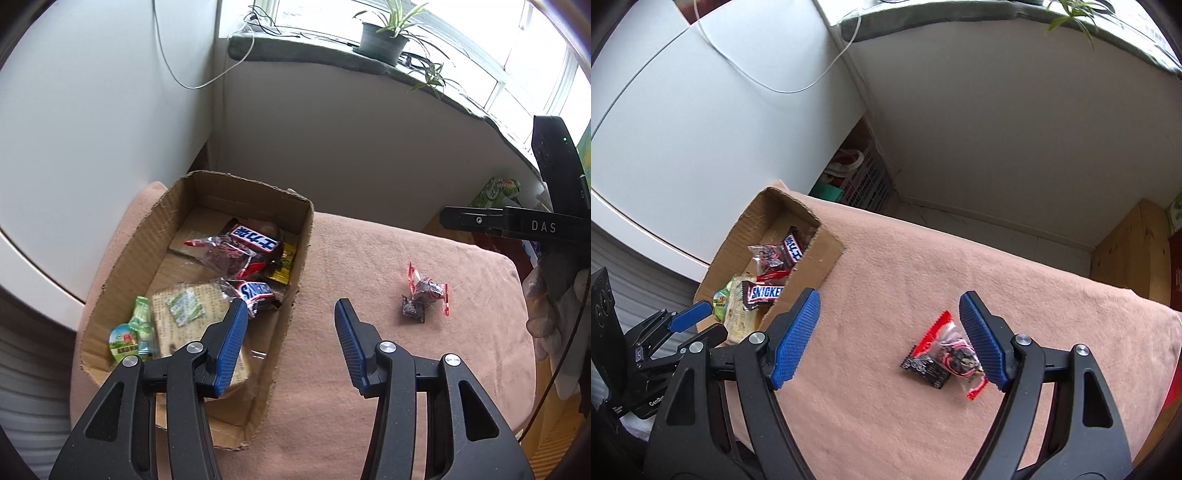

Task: Organize snacks
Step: 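Grasp the second red-wrapped chocolate with the right tool while the left tool grasps the black-wrapped candy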

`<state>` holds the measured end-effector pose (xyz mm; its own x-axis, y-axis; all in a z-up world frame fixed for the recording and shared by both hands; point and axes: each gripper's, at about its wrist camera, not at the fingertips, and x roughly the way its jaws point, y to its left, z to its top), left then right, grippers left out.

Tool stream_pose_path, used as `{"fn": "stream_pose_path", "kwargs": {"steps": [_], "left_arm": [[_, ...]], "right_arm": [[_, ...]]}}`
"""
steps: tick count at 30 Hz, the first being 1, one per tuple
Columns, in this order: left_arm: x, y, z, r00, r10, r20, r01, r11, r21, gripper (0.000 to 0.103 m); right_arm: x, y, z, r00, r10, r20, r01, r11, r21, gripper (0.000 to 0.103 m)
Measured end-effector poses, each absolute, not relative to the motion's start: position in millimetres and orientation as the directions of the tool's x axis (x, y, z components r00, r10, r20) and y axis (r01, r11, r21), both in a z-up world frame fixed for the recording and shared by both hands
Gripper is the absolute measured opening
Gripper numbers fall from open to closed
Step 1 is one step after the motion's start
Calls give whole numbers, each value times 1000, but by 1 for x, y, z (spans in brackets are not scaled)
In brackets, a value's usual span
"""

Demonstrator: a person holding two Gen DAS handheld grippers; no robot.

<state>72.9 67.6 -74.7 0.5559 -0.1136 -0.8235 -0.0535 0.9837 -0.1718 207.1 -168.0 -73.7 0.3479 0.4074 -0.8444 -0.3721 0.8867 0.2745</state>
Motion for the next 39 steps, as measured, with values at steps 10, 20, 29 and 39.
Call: {"fn": "stream_pose_path", "kwargs": {"steps": [10, 20, 29, 39], "left_arm": [[83, 30, -89, 509, -187, -840, 21, 978, -205, 48], [89, 16, -104, 468, -217, -857, 33, 973, -228, 48], [94, 3, -122, 409, -275, -870, 38, 958, -285, 48], [107, -42, -152, 315, -389, -866, 102, 921, -376, 40]], "right_arm": [[218, -213, -125, 272, 398, -876, -247, 909, 336, 53], [222, -185, -144, 207, 395, -895, -347, 885, 311, 47], [194, -159, -164, 198, 197, -960, -557, 829, 55, 62], [213, -186, -183, 178, 211, -961, -490, 866, 99, 62]]}}
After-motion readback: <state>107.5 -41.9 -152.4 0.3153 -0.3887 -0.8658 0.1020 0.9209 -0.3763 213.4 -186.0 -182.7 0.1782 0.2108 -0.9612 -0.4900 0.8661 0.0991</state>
